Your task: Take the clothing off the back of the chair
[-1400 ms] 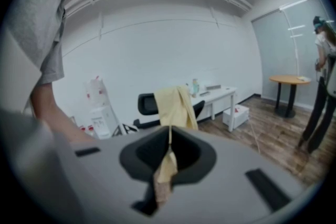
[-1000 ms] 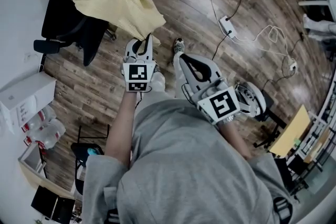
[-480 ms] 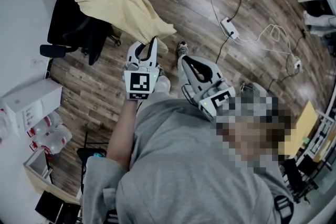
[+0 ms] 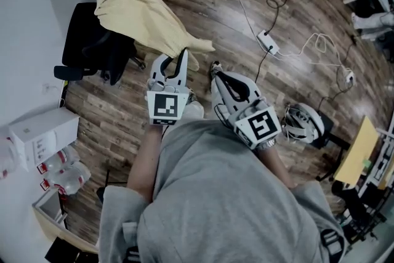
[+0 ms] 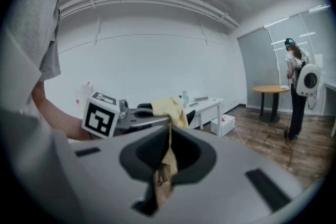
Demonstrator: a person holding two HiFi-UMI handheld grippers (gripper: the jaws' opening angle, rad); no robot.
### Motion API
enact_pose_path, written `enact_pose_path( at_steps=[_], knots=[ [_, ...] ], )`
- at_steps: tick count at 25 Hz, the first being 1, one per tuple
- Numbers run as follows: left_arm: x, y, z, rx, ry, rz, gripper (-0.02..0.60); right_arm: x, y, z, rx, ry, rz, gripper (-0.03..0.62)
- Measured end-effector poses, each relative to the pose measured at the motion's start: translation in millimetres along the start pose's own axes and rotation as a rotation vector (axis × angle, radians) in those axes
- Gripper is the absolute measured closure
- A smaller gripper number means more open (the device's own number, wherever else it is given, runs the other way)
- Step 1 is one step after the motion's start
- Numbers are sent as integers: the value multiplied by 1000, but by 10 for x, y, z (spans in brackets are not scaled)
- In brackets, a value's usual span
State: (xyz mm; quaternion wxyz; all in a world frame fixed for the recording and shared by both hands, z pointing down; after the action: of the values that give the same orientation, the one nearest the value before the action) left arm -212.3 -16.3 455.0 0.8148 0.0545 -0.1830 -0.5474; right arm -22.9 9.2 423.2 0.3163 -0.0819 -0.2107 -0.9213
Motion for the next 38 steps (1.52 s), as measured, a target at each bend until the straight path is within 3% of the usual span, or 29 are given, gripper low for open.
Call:
enact_pose_path(
  at_steps=[8, 15, 27, 33, 38],
  knots=[
    [-115, -57, -292, -20, 54, -21, 538, -34, -129, -23, -27, 24, 3, 559],
    [-178, -71, -457, 31, 71, -44, 537, -101, -82, -37, 3, 30, -4, 559],
    [-179, -167, -768, 50, 55, -180, 538, -31, 247, -334, -46, 29, -110, 559],
    [-175, -102, -859, -18, 44, -262, 537, -104, 477, -425, -55, 14, -158, 559],
    [-193, -74, -919, 9, 38, -321, 538, -149, 651, -490, -64, 8, -188, 559]
  ],
)
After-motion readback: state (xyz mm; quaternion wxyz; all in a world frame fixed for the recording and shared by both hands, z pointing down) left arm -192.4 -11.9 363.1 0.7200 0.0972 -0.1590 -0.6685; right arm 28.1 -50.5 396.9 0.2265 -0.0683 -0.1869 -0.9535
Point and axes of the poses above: the fingertips, and each gripper's own axes: x forward along the fingers, y to its right, z out of its underside, the point moved 9 cm from there along -x, backward along the fingers, and after that the axes turned 11 degrees about x, right-handed, at the moved point
